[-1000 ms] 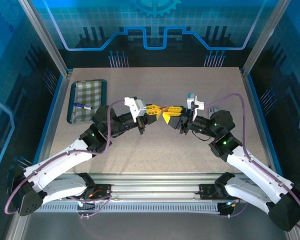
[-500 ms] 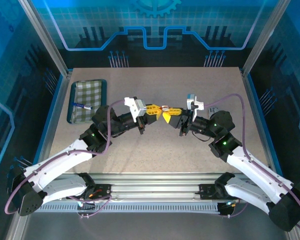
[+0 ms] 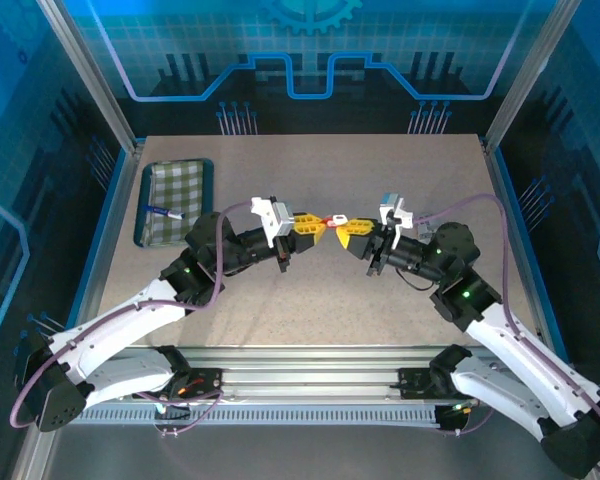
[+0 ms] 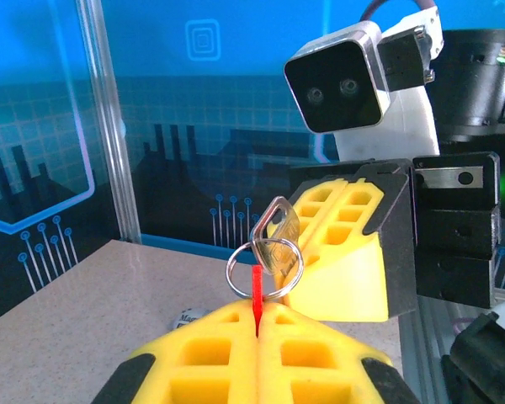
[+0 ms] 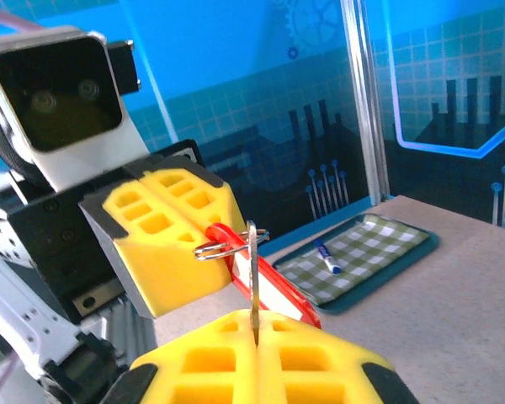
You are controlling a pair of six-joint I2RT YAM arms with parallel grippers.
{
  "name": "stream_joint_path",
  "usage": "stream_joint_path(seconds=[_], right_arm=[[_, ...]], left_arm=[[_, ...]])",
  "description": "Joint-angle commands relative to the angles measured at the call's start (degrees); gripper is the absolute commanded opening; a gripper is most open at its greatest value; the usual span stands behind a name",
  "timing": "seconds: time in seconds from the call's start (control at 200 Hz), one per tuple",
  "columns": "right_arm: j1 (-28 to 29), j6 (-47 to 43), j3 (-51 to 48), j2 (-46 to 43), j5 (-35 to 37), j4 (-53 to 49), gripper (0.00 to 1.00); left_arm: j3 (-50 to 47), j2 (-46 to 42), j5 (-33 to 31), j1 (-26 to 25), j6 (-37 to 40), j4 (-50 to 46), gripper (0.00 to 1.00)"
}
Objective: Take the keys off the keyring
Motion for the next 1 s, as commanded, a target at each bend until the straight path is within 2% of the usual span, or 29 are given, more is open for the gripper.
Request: stream_joint_path(seconds=[0.0, 0.07, 0.255, 0.285, 0.395, 0.576, 0.766, 0.991], right_arm=[[-1.3, -9.9, 3.1, -1.7, 5.6, -9.0, 0.0], [-1.0, -11.8, 3.3, -2.5, 7.0, -10.4, 0.0], [-0.9, -10.2, 6.1, -2.3, 3.7, -11.7, 0.0], [-0.9, -9.4, 6.6, -2.1, 3.0, -11.8, 0.0], [-0.8, -6.6, 8.0, -1.0, 0.4, -13.1, 0.0], [-0.6, -4.6, 11.0, -0.2, -1.2, -15.7, 0.0], [0.3, -3.4, 12.6, 0.5, -1.9, -17.6, 0.0], [1.1, -0.9, 12.1, 0.6, -3.3, -15.6, 0.0]], left_arm=[[-0.1, -0.6, 3.6, 0.4, -1.5, 2.3, 0.0], [0.2, -0.4, 3.9, 0.5, -2.0, 2.5, 0.0], [1.3, -0.2, 3.6, 0.4, -0.3, -2.2, 0.0], [1.0, -0.2, 3.6, 0.5, -0.4, -2.2, 0.08], [0.1, -0.2, 4.3, 0.4, -0.7, -1.3, 0.24], [-1.1, -0.1, 4.9, 0.1, -0.1, 1.8, 0.38], [-2.2, 0.5, 2.6, -1.2, 2.5, 6.1, 0.48], [-2.1, 2.7, 1.2, -1.5, 5.3, 12.3, 0.54]])
